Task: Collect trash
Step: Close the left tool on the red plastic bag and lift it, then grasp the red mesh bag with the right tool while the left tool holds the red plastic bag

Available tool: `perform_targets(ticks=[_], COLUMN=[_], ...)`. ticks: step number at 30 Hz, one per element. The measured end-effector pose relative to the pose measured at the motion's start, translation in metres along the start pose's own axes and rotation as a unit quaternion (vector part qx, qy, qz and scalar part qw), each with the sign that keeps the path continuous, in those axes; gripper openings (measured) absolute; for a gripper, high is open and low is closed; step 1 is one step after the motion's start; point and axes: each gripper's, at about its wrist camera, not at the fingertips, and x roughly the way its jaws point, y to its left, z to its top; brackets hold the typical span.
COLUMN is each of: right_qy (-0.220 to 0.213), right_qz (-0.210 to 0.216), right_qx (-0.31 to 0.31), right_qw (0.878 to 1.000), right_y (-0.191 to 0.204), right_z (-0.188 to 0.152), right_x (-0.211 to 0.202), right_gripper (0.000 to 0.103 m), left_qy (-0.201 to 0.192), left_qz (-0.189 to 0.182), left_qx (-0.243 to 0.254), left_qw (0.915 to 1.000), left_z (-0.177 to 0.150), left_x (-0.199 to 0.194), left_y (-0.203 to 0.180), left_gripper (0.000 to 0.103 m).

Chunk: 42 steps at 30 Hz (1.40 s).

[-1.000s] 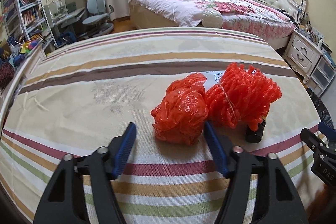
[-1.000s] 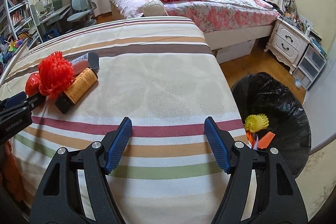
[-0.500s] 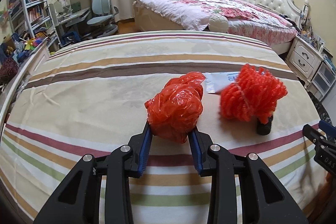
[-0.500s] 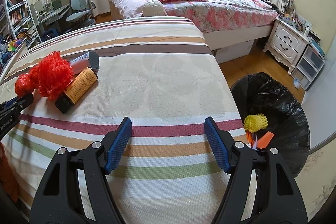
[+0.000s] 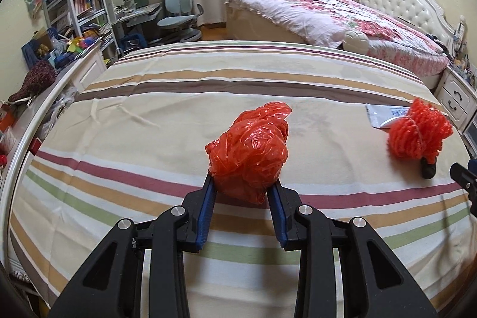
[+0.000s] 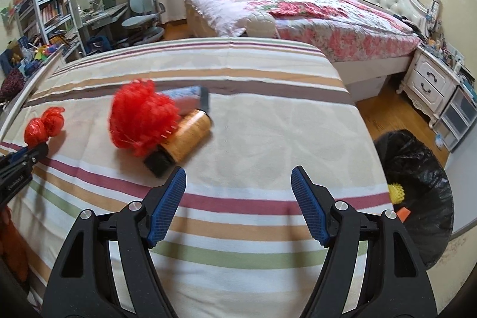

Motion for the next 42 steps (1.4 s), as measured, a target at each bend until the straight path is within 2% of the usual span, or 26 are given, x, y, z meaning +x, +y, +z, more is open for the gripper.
perform_targets(ticks=[2, 8, 15, 17, 18, 22, 25, 29, 35, 42], right_qy=[-0.006, -0.020, -0.005, 0.000, 0.000, -0.014, -0.017, -0.024, -0.041, -0.050], right_qz=[0.007, 0.021, 0.022, 0.018, 0.017, 0.000, 0.002, 0.006, 0.003, -0.013], right_qx=[-0.008, -0.031, -0.063, -0.075, -0.080, -0.102, -0.099, -0.092, -0.087, -0.054], right_qw=[1.000, 0.999, 0.998, 0.997, 0.997, 0.995, 0.995, 0.995, 0.995, 0.997], right_y=[0.009, 0.035, 0.066, 0.073, 0.076, 0.084, 0.082, 0.078, 0.067, 0.030], right_z=[0.006, 0.025, 0.034, 0.033, 0.032, 0.027, 0.028, 0.027, 0.021, 0.009], right_x=[-0.002, -0.002, 0.021, 0.026, 0.027, 0.021, 0.015, 0.006, -0.016, -0.036], right_gripper=[0.077, 0.077, 0.077, 0.069, 0.069, 0.058, 0.049, 0.044, 0.043, 0.043], left_qy=[-0.001, -0.005, -0.006, -0.007, -0.006, -0.007, -0.011, -0.017, -0.024, -0.038], left_qz=[0.003, 0.015, 0.008, 0.005, 0.003, -0.001, -0.002, -0.005, -0.021, -0.054], left_qx=[-0.005, -0.030, -0.042, -0.044, -0.046, -0.048, -0.046, -0.045, -0.033, -0.013], left_qw=[1.0000, 0.9994, 0.9991, 0.9990, 0.9989, 0.9988, 0.9989, 0.9988, 0.9989, 0.9977], left_z=[0.001, 0.003, -0.001, -0.001, -0.001, -0.001, -0.001, -0.002, -0.004, -0.004], left_x=[0.001, 0.002, 0.001, 0.001, 0.002, 0.001, 0.000, -0.004, -0.015, -0.031], left_y=[0.006, 0.031, 0.041, 0.042, 0.043, 0.045, 0.045, 0.043, 0.028, -0.006], left_gripper=[0.035, 0.035, 0.035, 0.035, 0.035, 0.035, 0.035, 0.035, 0.035, 0.035])
